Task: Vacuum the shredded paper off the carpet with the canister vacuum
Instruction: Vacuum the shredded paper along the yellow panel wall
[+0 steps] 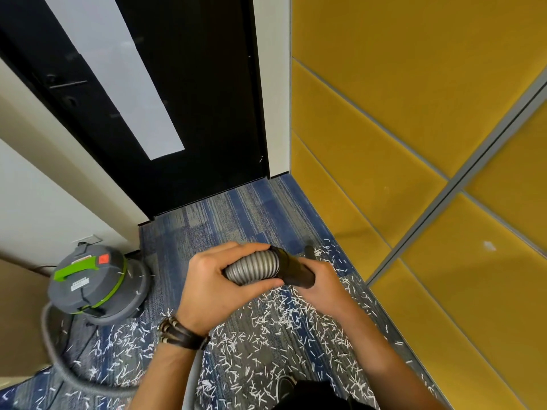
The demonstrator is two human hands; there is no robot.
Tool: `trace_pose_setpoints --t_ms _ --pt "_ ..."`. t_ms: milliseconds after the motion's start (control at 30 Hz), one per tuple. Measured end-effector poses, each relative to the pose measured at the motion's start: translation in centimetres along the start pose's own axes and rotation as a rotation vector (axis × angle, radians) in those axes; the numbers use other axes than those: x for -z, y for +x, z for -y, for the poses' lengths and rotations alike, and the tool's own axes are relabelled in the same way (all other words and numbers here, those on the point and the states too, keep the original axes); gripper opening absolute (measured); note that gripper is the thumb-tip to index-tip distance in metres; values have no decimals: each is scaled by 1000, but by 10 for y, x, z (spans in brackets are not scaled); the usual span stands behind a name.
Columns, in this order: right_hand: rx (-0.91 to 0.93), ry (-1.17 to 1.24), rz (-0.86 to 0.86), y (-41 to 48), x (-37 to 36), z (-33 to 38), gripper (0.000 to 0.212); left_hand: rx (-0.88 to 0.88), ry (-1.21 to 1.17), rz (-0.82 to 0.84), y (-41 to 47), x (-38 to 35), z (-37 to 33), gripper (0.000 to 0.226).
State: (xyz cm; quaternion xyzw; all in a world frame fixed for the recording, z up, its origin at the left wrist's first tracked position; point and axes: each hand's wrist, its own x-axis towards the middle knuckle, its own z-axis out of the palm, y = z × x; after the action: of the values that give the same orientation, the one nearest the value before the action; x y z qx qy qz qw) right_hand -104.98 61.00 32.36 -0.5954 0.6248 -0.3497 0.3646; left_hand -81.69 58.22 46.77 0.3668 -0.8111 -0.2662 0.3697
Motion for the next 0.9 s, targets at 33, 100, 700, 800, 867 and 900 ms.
trace_pose_setpoints --t_ms 33,100,700,800,867,900 --pt "-4 -3 -5 1 1 -2 34 8 -5 7 0 -3 1 55" --pt "-17 -21 6 2 4 -5 36 29 -4 23 0 -9 7 55" --pt "-16 -59 -52 2 14 -12 27 16 41 43 13 -18 8 57" --pt "-31 -53 -36 -2 15 -14 32 18 3 73 14 -21 10 57" --pt "-47 -50 -45 -10 13 -16 33 14 -31 100 14 -21 11 58" --pt "-48 -48 -57 -14 11 -18 34 11 -38 114 13 -21 11 58"
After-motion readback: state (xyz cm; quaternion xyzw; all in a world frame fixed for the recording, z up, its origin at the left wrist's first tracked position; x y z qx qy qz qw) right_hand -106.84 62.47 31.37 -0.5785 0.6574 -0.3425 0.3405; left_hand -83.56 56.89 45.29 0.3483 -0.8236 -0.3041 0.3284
